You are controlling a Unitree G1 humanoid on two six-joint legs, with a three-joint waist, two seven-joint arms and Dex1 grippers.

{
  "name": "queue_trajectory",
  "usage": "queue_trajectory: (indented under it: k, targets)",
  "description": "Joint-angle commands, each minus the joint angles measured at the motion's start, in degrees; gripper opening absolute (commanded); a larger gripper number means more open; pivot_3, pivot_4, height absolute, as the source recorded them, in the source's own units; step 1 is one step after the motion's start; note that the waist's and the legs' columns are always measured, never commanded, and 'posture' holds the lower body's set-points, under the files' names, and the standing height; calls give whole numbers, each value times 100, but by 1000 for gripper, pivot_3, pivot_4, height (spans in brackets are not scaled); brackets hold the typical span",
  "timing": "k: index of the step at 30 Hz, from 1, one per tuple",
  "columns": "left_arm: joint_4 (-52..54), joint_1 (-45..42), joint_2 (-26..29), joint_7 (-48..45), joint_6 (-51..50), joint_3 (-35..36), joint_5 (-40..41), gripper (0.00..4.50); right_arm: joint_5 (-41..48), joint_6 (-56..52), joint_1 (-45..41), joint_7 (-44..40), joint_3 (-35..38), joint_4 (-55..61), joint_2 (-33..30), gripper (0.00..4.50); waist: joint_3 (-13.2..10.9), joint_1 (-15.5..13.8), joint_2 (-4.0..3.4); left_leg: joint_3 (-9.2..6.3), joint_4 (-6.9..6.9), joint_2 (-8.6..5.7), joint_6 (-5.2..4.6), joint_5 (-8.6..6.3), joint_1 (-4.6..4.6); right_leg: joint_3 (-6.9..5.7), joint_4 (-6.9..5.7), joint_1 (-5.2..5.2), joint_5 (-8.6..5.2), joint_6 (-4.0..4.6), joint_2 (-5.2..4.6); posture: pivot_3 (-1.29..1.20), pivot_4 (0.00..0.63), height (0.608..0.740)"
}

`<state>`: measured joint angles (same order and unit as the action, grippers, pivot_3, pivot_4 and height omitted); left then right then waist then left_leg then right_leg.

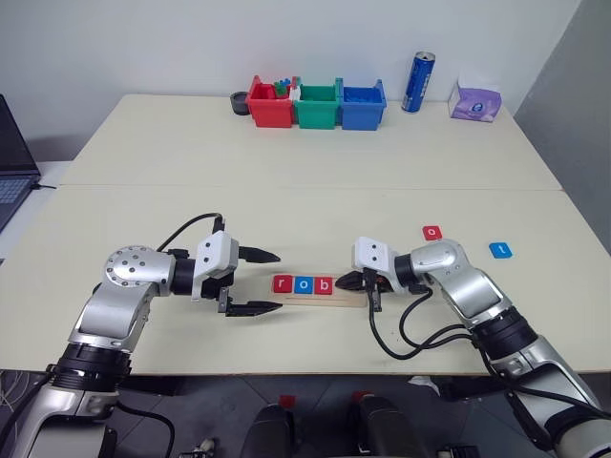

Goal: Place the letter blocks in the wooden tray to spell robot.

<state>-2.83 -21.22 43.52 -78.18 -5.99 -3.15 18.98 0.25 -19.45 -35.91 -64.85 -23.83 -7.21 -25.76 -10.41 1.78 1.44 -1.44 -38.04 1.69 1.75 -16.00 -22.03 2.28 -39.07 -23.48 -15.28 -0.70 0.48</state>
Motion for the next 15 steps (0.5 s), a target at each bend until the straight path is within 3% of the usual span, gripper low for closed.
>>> queue_trajectory:
  k: [1,15]
  targets:
    - [141,-15,66,-5,37,73,51,4500,16,72,-15,34,-2,175,46,19,0,0,0,0,0,0,0,0,0,0,0,0,0,0,0,0,150,740]
    - [162,47,63,23,73,69,20,4500,-42,97,-46,108,-52,121,211,19,0,0,0,0,0,0,0,0,0,0,0,0,0,0,0,0,150,740]
